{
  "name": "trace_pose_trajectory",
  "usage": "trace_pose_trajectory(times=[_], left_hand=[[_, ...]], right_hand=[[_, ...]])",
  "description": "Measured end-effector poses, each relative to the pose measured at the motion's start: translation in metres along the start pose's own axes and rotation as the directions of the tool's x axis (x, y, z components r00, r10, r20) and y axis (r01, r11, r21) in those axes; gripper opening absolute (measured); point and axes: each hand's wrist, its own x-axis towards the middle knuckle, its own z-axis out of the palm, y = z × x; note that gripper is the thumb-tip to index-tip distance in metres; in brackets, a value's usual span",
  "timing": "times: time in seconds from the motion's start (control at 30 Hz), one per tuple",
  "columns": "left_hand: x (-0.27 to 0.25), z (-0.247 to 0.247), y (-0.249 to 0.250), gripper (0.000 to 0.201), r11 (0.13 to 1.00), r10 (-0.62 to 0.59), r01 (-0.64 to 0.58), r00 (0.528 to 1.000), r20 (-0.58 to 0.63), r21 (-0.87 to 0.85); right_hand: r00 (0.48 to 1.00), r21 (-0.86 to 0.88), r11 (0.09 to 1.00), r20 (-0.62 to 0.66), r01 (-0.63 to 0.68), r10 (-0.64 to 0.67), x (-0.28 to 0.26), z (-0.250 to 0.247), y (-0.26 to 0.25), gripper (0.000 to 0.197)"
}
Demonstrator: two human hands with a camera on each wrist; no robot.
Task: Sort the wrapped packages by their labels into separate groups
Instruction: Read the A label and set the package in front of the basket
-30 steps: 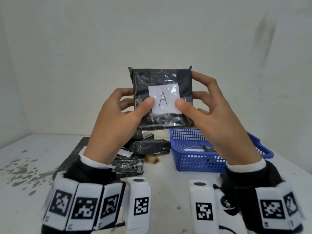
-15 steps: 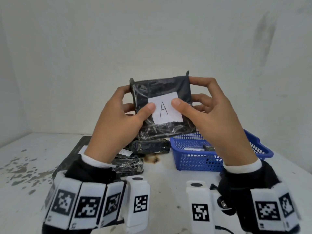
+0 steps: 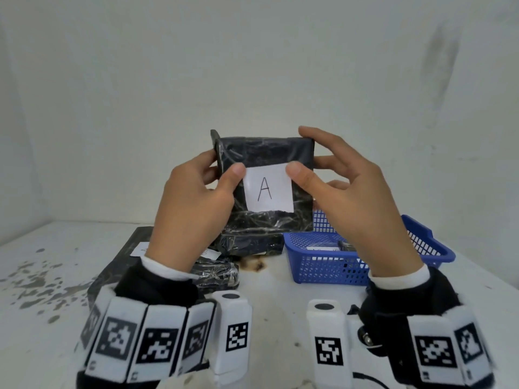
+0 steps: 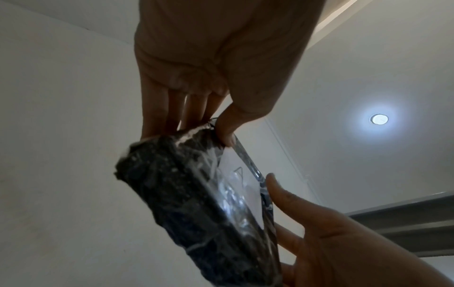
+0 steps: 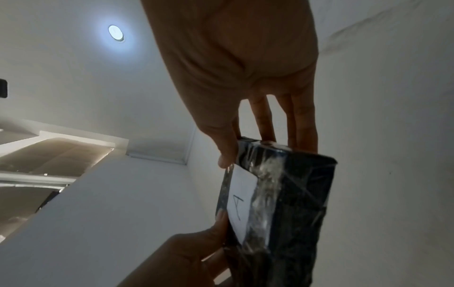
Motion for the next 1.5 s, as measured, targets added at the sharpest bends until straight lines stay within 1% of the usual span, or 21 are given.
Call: trace_pose_trajectory(times=[0.2,0.27,0.37,0.43,0.53,0.57,0.67,0.73,0.87,0.93,1.03,1.07,1.1,1.2,1.27,1.37,1.5], left_hand=[[0.000,0.001,0.000,0.017,0.998,-0.042,0.039,0.998,-0.050,-0.053],[-0.001,0.002,0.001,0.021,0.998,-0.053,0.051,0.998,-0.046,-0.048],[-0.002,0.003,0.002,0.024,0.998,-0.043,0.042,0.998,-0.034,-0.048],[-0.002,0.004,0.003,0.028,0.997,-0.055,0.053,0.998,-0.028,-0.056],[-0.001,0.005,0.001,0.023,0.998,-0.048,0.047,0.999,-0.024,-0.032],[-0.001,0.006,0.000,0.024,0.998,-0.051,0.051,0.999,-0.020,-0.022],[-0.003,0.007,0.002,0.039,0.998,-0.056,0.056,0.998,-0.003,0.009],[-0.004,0.007,0.003,0.042,0.999,-0.042,0.042,0.999,0.002,0.019],[-0.006,0.008,0.005,0.036,0.998,-0.055,0.055,0.998,0.009,-0.005],[-0.005,0.009,0.003,0.031,0.998,-0.064,0.065,0.998,0.030,-0.028],[-0.004,0.010,0.002,0.031,0.990,-0.062,0.067,0.997,0.042,-0.124],[-0.004,0.010,0.002,0.029,0.986,-0.054,0.059,0.998,0.036,-0.153],[-0.004,0.010,0.003,0.027,0.984,-0.041,0.045,0.999,0.029,-0.172],[-0.003,0.010,0.004,0.020,0.984,0.004,-0.001,1.000,0.016,-0.177],[-0.003,0.008,0.004,0.024,0.982,-0.011,0.019,0.999,0.039,-0.187],[0.000,0.006,0.003,0.018,0.974,-0.057,0.065,0.997,0.044,-0.217],[0.001,0.006,0.003,0.018,0.974,-0.070,0.077,0.997,0.037,-0.212]], right_hand=[[1.000,0.079,0.997,-0.030,-0.004,0.007,0.001,-0.002,0.001,0.018],[0.999,0.077,0.997,-0.033,-0.006,0.008,0.001,-0.003,0.001,0.014],[0.999,0.060,0.998,-0.037,-0.008,0.011,0.000,-0.002,0.000,0.013],[0.999,0.050,0.999,-0.040,-0.010,0.012,0.000,-0.002,-0.001,0.014],[0.999,0.055,0.998,-0.027,-0.023,0.025,0.000,-0.002,-0.001,0.019],[0.999,0.051,0.998,-0.017,-0.029,0.030,0.001,-0.003,-0.001,0.023],[0.999,0.030,0.999,-0.008,-0.035,0.036,0.001,-0.004,0.000,0.029],[0.999,0.028,0.999,-0.008,-0.037,0.038,0.001,-0.004,0.000,0.027],[1.000,0.011,1.000,0.008,-0.004,0.004,0.000,-0.002,-0.002,0.026],[1.000,0.005,1.000,-0.011,0.015,-0.015,0.000,-0.001,-0.001,0.034],[1.000,-0.025,1.000,-0.030,0.007,-0.007,0.000,0.000,0.002,0.061],[1.000,-0.027,1.000,-0.022,-0.009,0.009,0.000,0.001,0.002,0.063],[1.000,-0.017,0.999,-0.008,-0.028,0.028,0.000,0.003,0.002,0.060],[0.998,0.078,0.995,0.001,-0.067,0.067,-0.001,0.006,-0.002,0.032],[0.999,0.126,0.991,-0.004,-0.048,0.049,-0.001,0.007,-0.004,0.020],[0.999,0.192,0.980,-0.009,-0.048,0.051,-0.001,0.008,-0.004,0.009],[0.998,0.229,0.971,0.007,-0.066,0.066,-0.001,0.008,-0.005,0.008]])
